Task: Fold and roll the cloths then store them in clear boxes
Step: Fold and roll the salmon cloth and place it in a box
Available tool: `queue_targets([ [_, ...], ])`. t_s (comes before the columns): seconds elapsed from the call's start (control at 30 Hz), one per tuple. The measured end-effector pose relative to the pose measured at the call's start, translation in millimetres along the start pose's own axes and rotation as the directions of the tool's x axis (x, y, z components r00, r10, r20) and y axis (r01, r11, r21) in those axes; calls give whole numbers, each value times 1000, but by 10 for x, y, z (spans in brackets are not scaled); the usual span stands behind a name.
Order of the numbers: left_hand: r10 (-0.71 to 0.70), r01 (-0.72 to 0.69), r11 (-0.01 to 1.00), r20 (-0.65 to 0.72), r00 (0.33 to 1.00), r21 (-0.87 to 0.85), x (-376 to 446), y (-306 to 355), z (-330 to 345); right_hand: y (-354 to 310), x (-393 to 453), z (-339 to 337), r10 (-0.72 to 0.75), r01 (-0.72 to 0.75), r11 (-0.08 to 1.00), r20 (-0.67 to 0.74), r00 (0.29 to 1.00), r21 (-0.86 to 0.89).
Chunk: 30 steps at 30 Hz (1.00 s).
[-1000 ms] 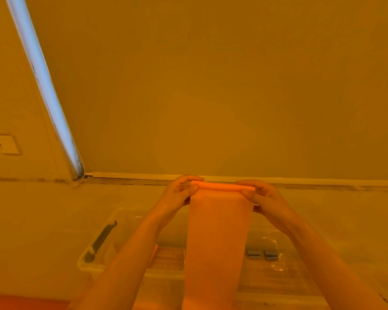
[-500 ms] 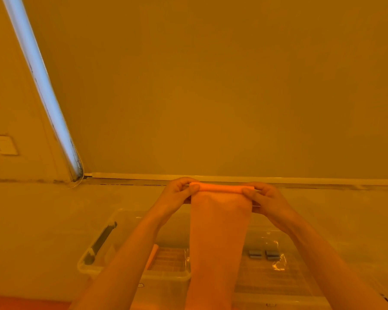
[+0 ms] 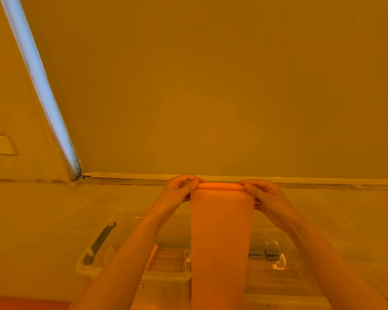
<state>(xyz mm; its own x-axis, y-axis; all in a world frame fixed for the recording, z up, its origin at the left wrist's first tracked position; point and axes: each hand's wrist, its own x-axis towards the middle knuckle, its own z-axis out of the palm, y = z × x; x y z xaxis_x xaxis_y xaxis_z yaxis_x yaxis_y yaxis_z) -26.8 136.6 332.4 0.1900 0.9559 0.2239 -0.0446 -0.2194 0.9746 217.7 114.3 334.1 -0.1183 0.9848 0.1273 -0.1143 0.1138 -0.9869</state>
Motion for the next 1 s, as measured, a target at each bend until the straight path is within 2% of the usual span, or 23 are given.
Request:
queue_targets([
  [0.2,-24,23,999,5,1000,49,8,-29,-30,35,29,-37,30,-30,1000,14,999,5],
  [0.37,-63,61,991,15,998,119,-4,-54,-53,68,16,-51,40,-38,998,31,999,-58],
  [0.53,-39,38,996,6,999,78,-31,-42,-6,73,1,-56,30,-28,998,41,999,-60],
  [0.7,-37,37,999,8,999,11,-25,-19,-10,62,24,-38,35,-35,999,21,999,12],
  [1.0,-39,41,997,-25,999,72,-11,-24,-14,74,20,-41,20,-20,1000,-12,1000,7],
])
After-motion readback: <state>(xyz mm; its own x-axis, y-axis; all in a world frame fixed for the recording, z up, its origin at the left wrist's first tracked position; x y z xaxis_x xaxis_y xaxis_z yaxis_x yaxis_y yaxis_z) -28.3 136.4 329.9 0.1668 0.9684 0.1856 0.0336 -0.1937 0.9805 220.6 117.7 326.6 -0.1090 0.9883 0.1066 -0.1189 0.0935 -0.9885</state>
